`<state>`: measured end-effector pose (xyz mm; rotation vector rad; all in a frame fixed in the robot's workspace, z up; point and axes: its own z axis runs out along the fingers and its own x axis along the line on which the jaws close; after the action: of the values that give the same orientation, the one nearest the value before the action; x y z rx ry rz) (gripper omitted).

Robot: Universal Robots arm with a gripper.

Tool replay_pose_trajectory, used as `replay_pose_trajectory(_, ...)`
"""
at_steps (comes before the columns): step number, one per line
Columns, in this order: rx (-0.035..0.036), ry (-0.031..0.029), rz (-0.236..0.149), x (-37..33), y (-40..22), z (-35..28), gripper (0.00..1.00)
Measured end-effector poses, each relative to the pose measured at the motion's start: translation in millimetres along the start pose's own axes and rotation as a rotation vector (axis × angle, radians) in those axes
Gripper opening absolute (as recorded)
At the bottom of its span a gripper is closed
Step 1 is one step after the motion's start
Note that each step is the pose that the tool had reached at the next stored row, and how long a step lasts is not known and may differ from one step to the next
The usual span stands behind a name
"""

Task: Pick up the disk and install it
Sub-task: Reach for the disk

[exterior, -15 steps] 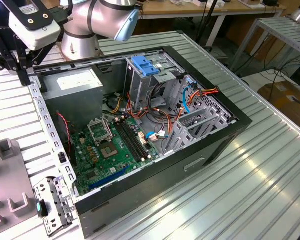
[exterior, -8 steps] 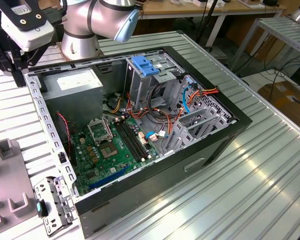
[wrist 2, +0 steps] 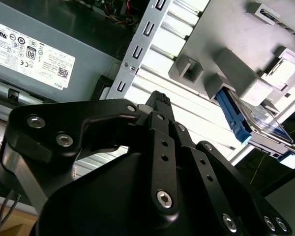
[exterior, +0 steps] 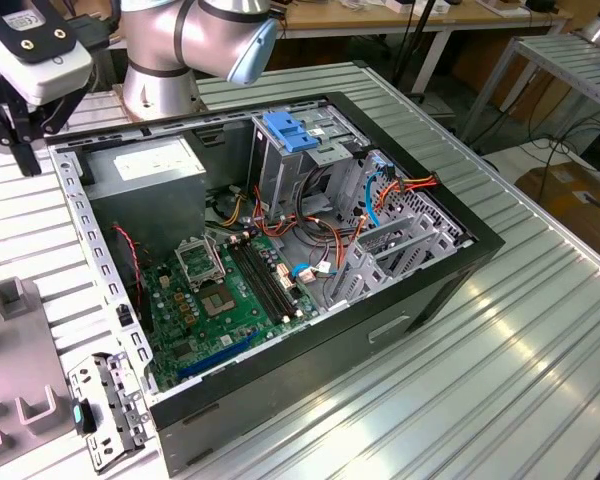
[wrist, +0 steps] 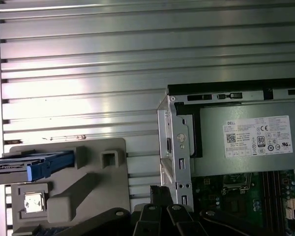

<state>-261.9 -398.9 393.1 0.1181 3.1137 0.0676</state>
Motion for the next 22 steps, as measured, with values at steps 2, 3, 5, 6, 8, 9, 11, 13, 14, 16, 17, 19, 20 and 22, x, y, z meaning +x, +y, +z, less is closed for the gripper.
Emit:
replay_pose_trajectory(2,0.0000,0.0000,0.000,1.8,-0.1,0.0,0.11)
replay_pose_trajectory(3,0.0000,0.0000,0.000,3.2,-0.2,-0.1,0.11)
replay_pose_trajectory(5,0.0000,0.0000,0.000,6.2,-0.5,-0.2,0.11)
replay_pose_trajectory(6,0.0000,0.0000,0.000,7.9,-0.6,-0.2,0.11)
replay_pose_trajectory(8,0.0000,-0.0001,0.000,9.6,-0.7,-0.2,0.11)
replay_pose_trajectory(9,0.0000,0.0000,0.000,10.6,-0.8,-0.3,0.11)
replay_pose_trajectory(11,0.0000,0.0000,0.000,12.5,-0.9,-0.3,0.11)
replay_pose_trajectory(13,0.0000,0.0000,0.000,14.8,-1.1,-0.4,0.11)
replay_pose_trajectory(14,0.0000,0.0000,0.000,15.7,-1.2,-0.4,0.11)
replay_pose_trajectory(16,0.0000,0.0000,0.000,18.7,-1.4,-0.5,0.11)
replay_pose_trajectory(17,0.0000,0.0000,0.000,19.6,-1.5,-0.5,0.11)
replay_pose_trajectory(19,0.0000,0.0000,0.000,22.0,-1.7,-0.6,0.11)
replay_pose_trajectory(20,0.0000,0.0000,0.000,23.7,-1.8,-0.6,0.11)
replay_pose_trajectory(22,0.0000,0.0000,0.000,25.9,-2.0,-0.7,0.11)
